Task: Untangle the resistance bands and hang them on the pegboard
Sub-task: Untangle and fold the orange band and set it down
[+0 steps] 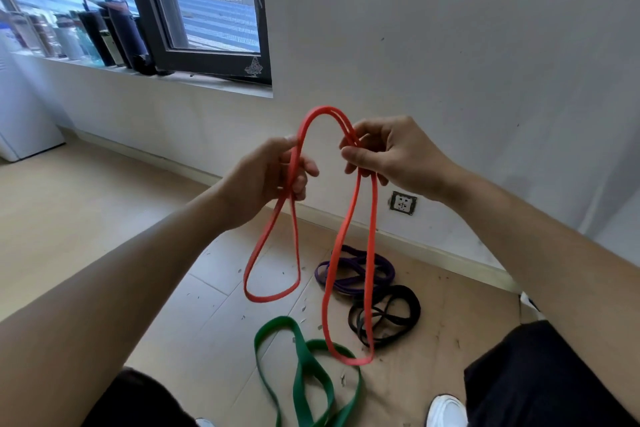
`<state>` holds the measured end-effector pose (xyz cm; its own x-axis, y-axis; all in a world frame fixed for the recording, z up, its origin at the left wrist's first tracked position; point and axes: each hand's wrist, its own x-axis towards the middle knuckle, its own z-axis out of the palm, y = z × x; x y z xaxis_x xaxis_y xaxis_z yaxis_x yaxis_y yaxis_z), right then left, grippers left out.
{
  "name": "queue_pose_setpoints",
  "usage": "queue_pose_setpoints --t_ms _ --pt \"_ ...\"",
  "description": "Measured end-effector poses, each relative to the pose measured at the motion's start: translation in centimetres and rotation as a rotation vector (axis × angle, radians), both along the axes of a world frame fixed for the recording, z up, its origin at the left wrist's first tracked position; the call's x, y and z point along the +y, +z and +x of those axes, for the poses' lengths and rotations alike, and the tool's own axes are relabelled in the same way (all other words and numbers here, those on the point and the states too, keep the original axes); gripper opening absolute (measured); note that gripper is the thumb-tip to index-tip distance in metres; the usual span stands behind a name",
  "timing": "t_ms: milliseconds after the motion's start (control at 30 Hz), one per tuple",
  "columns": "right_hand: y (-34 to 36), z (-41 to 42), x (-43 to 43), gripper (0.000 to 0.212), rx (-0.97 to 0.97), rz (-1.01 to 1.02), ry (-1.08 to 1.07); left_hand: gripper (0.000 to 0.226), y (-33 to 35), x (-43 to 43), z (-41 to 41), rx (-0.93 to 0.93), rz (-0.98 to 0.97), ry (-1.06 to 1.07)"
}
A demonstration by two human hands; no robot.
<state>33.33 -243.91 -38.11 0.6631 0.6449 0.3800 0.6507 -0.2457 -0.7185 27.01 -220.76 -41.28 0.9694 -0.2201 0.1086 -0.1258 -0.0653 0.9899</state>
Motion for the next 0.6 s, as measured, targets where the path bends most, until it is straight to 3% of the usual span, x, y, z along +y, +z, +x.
queue_pose_setpoints --t_ms 167,467,600 --pt "0.1 0.2 -0.1 0.018 0.012 0.015 0.006 0.048 0.6 -0.3 0.2 0.034 -0.133 0.01" --pt "-0.6 -0.3 0.6 0.025 0.09 -0.144 0.088 0.042 0.4 -1.5 0.1 0.013 0.133 -0.018" --pt "-1.2 -0.1 0.8 0.021 0.25 -0.183 0.124 0.033 0.6 -2.3 -0.1 -0.042 0.175 0.018"
